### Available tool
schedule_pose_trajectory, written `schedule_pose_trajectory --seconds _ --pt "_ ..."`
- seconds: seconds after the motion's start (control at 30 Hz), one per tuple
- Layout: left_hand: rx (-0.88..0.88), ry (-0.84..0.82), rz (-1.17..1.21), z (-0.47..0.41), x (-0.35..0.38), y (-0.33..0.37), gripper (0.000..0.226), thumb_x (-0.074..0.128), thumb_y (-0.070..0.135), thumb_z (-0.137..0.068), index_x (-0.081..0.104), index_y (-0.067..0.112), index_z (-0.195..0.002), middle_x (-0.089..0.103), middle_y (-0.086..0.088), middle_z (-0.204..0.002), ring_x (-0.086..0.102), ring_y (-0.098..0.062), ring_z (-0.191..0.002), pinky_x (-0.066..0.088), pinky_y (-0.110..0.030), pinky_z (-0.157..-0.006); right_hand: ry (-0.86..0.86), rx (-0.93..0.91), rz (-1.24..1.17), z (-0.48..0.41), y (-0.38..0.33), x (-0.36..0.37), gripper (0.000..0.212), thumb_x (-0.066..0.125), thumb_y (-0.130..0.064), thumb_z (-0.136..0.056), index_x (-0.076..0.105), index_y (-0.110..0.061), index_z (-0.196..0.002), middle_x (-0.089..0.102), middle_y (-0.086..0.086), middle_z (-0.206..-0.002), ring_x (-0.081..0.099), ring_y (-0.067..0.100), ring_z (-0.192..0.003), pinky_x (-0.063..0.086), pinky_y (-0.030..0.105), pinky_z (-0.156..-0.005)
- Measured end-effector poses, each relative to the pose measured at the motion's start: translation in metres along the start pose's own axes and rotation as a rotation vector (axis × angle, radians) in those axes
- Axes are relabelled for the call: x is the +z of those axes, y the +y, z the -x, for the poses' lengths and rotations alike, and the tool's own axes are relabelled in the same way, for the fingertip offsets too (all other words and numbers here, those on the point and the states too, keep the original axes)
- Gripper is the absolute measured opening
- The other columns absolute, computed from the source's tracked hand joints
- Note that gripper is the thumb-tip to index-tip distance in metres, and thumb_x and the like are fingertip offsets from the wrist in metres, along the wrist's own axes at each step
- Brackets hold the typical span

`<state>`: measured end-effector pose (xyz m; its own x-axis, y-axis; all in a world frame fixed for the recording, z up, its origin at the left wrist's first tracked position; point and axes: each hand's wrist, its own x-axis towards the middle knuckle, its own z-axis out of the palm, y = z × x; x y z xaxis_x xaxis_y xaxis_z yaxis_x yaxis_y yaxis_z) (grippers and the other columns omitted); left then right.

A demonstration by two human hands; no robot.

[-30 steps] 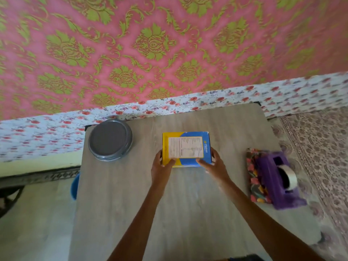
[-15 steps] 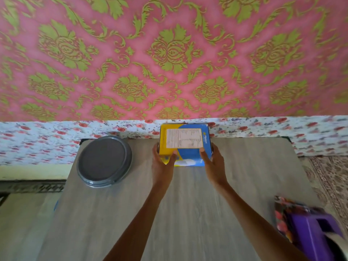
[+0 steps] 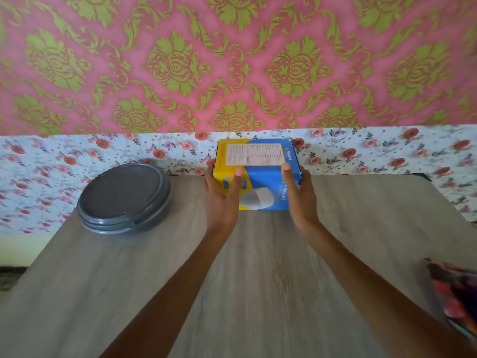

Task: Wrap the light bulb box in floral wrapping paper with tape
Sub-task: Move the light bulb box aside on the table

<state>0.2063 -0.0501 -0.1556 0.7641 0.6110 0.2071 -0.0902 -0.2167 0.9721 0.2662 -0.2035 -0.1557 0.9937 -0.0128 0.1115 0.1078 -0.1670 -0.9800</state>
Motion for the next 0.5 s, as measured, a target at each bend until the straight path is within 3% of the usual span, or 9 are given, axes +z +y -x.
schedule_pose_trajectory --seconds 0.07,0.13,0.2,0.27,0.3,0.4,0.5 --pt "0.047 -0.007 -0.072 0.004 -0.002 -0.001 0.083 0.047 0.076 -0.084 0.022 0.033 -0.151 0.037 -0.002 -0.152 0.041 -0.018 -0.137 0.040 -0.049 -0.109 -0.025 -0.021 0.068 -0.003 0.006 -0.002 0.047 0.048 -0.064 -0.092 0.053 -0.021 -0.109 0.060 -0.009 -0.092 0.057 -0.007 -0.071 0.041 0.013 -0.055" --pt "0.081 0.049 -0.170 0.013 -0.004 0.000 0.085 0.042 0.073 -0.085 0.018 0.029 -0.153 0.027 -0.008 -0.156 0.026 -0.023 -0.145 0.029 -0.047 -0.116 -0.049 -0.025 0.156 -0.005 0.012 -0.007 0.072 0.037 -0.084 -0.082 0.050 -0.020 -0.113 0.060 0.002 -0.102 0.057 0.013 -0.080 0.038 0.024 -0.058" --pt "0.096 0.142 -0.231 0.038 -0.010 0.004 0.084 0.047 0.066 -0.085 0.021 0.023 -0.153 0.026 -0.013 -0.154 0.024 -0.026 -0.144 0.026 -0.045 -0.115 -0.020 -0.047 0.215 0.009 0.012 -0.018 0.087 0.031 -0.092 -0.074 0.052 -0.021 -0.118 0.059 0.009 -0.115 0.059 0.025 -0.095 0.046 0.035 -0.069" --pt "0.089 0.166 -0.343 0.061 -0.013 0.003 0.080 0.060 0.053 -0.087 0.026 0.018 -0.151 0.030 -0.013 -0.150 0.029 -0.030 -0.139 0.026 -0.044 -0.111 0.023 -0.064 0.293 0.029 0.010 -0.028 0.074 0.043 -0.077 -0.084 0.053 -0.018 -0.127 0.057 0.009 -0.122 0.057 0.027 -0.110 0.049 0.040 -0.087" --pt "0.093 0.149 -0.426 0.082 -0.019 0.003 0.077 0.066 0.044 -0.086 0.029 0.017 -0.149 0.031 -0.012 -0.148 0.030 -0.032 -0.136 0.027 -0.044 -0.109 0.039 -0.104 0.315 0.050 0.008 -0.036 0.059 0.053 -0.063 -0.088 0.057 -0.016 -0.124 0.059 0.007 -0.121 0.058 0.026 -0.112 0.048 0.038 -0.088" --pt "0.121 0.011 -0.672 0.146 -0.036 0.010 0.064 0.069 0.030 -0.082 0.042 0.021 -0.140 0.033 -0.007 -0.144 0.031 -0.031 -0.133 0.029 -0.041 -0.106 0.032 -0.171 0.311 0.111 0.004 -0.064 0.010 0.066 -0.024 -0.084 0.071 -0.023 -0.092 0.073 -0.001 -0.097 0.067 0.019 -0.095 0.051 0.031 -0.081" --pt "0.153 -0.166 -0.787 0.209 -0.055 0.019 0.051 0.065 0.034 -0.086 0.049 0.024 -0.134 0.042 -0.005 -0.138 0.032 -0.028 -0.133 0.028 -0.037 -0.107 -0.013 -0.212 0.281 0.174 -0.005 -0.096 0.014 0.066 -0.016 -0.082 0.071 -0.027 -0.076 0.073 -0.007 -0.085 0.068 0.015 -0.087 0.051 0.028 -0.082"
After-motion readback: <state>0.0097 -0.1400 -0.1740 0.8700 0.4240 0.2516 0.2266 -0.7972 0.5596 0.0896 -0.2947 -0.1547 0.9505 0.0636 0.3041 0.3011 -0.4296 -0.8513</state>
